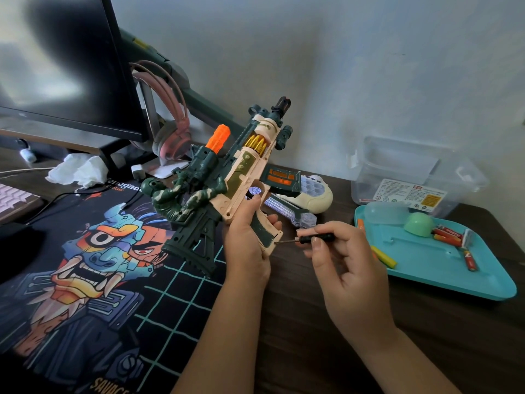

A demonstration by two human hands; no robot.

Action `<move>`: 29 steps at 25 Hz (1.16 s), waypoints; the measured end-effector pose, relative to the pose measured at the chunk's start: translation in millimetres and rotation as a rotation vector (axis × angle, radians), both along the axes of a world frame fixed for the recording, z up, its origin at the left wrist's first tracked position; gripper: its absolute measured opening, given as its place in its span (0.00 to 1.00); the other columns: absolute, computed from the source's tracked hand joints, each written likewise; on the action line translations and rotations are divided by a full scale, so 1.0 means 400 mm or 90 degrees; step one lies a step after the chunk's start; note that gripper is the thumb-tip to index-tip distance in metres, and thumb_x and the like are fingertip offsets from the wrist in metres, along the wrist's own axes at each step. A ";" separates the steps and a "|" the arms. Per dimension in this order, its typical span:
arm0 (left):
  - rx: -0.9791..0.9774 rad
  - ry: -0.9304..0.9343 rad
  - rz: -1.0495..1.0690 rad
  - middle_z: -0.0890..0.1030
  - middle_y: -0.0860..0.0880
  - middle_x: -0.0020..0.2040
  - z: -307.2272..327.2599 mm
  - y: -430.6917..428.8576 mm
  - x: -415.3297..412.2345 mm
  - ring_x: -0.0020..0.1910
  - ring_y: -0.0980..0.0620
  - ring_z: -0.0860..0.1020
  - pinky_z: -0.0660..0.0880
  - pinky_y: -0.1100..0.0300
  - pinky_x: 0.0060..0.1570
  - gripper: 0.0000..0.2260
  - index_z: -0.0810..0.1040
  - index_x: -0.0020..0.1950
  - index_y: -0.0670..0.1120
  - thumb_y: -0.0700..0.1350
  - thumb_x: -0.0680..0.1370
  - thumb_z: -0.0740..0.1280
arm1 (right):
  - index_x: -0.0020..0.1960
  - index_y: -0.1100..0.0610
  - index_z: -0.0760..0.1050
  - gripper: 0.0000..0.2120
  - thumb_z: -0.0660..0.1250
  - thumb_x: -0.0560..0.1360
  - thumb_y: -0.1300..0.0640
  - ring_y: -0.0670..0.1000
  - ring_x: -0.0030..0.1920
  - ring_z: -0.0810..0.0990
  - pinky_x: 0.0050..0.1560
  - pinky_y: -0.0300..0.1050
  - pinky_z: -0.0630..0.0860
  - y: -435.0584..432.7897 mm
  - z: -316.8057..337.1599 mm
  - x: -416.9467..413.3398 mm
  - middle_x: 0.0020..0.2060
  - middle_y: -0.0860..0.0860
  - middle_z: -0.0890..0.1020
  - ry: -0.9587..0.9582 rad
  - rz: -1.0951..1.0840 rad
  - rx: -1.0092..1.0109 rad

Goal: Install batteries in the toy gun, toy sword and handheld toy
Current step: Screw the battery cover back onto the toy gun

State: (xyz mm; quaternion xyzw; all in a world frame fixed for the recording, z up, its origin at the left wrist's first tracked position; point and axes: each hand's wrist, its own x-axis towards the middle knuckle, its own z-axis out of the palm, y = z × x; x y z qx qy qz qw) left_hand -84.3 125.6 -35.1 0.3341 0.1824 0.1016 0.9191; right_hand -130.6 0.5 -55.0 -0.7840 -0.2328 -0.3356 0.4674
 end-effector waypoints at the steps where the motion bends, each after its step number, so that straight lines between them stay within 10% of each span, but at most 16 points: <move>1: 0.006 0.001 0.000 0.82 0.48 0.39 -0.001 0.000 0.000 0.33 0.53 0.80 0.79 0.62 0.32 0.04 0.80 0.51 0.46 0.40 0.77 0.69 | 0.58 0.55 0.72 0.09 0.61 0.78 0.56 0.41 0.49 0.82 0.47 0.33 0.78 0.000 0.001 -0.001 0.49 0.46 0.82 -0.005 0.001 -0.016; 15: 0.041 0.012 0.002 0.83 0.48 0.39 -0.016 0.002 0.008 0.32 0.54 0.81 0.78 0.62 0.31 0.05 0.80 0.52 0.46 0.41 0.77 0.69 | 0.60 0.52 0.72 0.12 0.56 0.80 0.52 0.44 0.48 0.81 0.45 0.42 0.80 -0.004 -0.004 -0.003 0.51 0.45 0.80 0.013 0.046 -0.076; 29: 0.088 0.004 -0.011 0.82 0.49 0.35 -0.018 0.003 0.015 0.30 0.55 0.81 0.78 0.62 0.30 0.03 0.80 0.49 0.46 0.41 0.77 0.68 | 0.60 0.53 0.72 0.12 0.55 0.80 0.56 0.37 0.54 0.76 0.53 0.27 0.71 -0.015 0.008 0.008 0.52 0.46 0.80 0.028 0.057 -0.155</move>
